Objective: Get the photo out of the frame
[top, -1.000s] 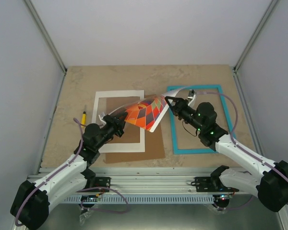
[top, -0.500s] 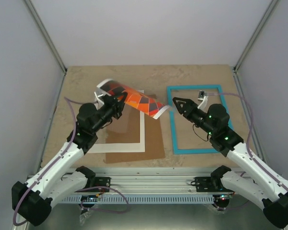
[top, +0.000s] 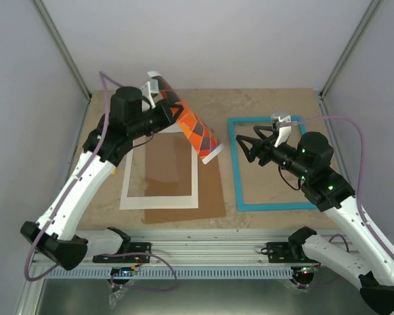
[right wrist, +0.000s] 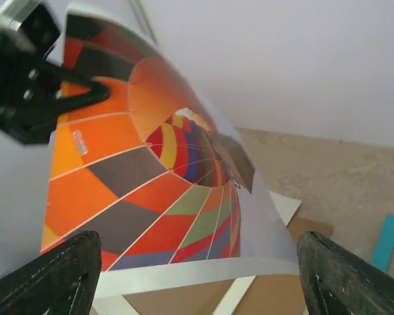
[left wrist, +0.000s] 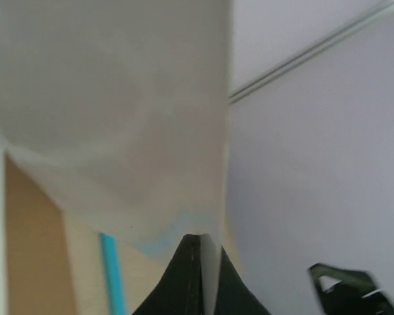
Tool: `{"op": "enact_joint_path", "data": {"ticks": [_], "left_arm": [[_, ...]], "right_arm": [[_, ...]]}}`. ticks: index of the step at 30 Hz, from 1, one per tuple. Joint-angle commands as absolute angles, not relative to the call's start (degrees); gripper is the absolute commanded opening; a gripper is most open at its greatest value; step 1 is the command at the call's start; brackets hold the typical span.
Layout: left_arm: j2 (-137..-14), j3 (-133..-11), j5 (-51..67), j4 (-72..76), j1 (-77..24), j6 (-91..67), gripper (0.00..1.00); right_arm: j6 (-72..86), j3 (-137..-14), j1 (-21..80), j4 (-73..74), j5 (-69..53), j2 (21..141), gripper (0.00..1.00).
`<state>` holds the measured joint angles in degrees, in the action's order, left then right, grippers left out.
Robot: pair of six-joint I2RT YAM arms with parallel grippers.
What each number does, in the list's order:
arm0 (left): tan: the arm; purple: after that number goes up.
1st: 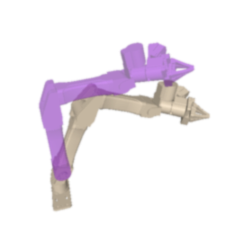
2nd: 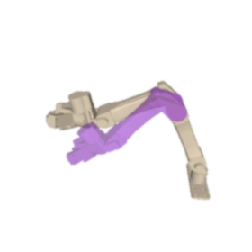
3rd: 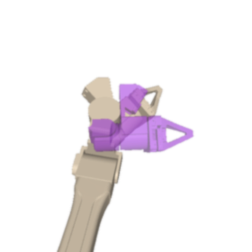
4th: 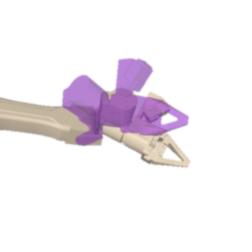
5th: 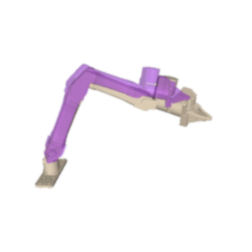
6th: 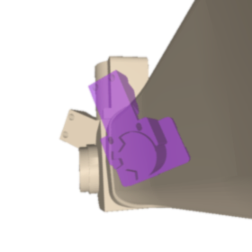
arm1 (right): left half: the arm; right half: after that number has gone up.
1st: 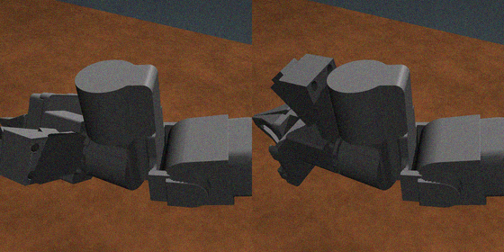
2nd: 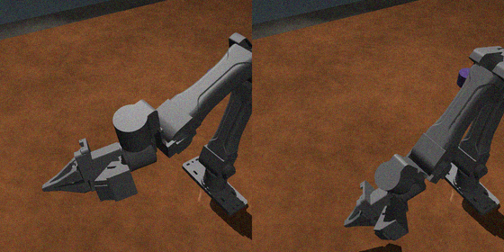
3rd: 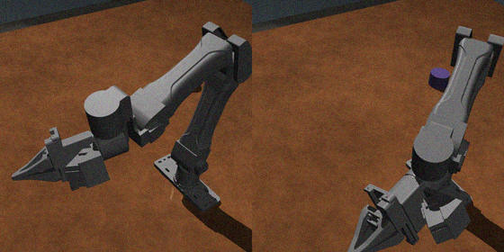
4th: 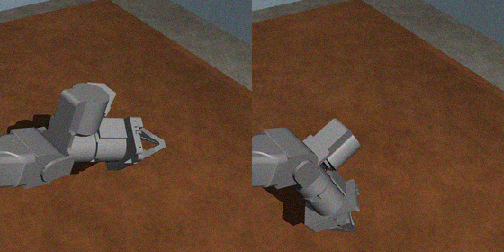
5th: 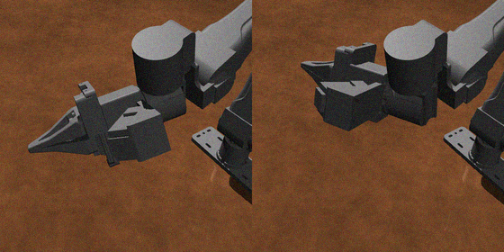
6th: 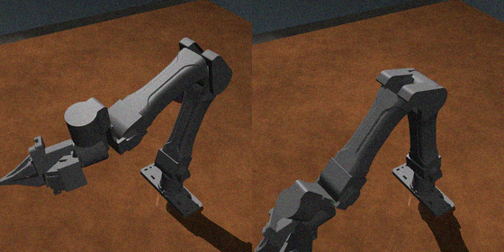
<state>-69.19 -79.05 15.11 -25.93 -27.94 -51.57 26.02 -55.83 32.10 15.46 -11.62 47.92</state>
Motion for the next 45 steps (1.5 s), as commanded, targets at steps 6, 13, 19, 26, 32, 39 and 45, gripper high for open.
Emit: {"op": "enact_joint_path", "data": {"ticks": [6, 13, 19, 26, 32, 39, 45], "left_arm": [[-79.08, -100.31, 13.92, -62.01, -28.64, -16.60, 0.00], [-82.13, -105.33, -2.40, -69.28, -38.37, -8.56, 0.00], [-79.09, -105.15, -12.41, -69.22, -43.37, -4.54, 0.00], [-77.00, -105.25, -22.01, -68.94, -50.34, -0.73, 0.00], [-75.77, -103.71, -31.33, -68.85, -55.43, 3.80, 0.00], [-74.49, -102.76, -36.57, -67.87, -57.82, 6.88, 0.00], [-73.68, -103.11, -37.32, -66.49, -58.10, 8.69, 0.00]], "right_arm": [[-3.47, -57.98, 31.99, 12.44, -23.53, 51.55, 0.83], [-18.09, -62.84, 31.99, 15.88, -26.52, 57.13, 0.83], [-27.90, -68.55, 31.99, 20.76, -26.38, 61.78, 0.85], [-39.19, -73.14, 31.59, 20.60, -29.88, 66.45, 0.86], [-44.77, -80.70, 29.47, 23.44, -31.51, 71.57, 0.86], [-48.14, -85.83, 28.83, 30.16, -34.20, 73.83, 0.84], [-48.33, -86.93, 28.89, 36.01, -38.61, 75.46, 0.69]]}}
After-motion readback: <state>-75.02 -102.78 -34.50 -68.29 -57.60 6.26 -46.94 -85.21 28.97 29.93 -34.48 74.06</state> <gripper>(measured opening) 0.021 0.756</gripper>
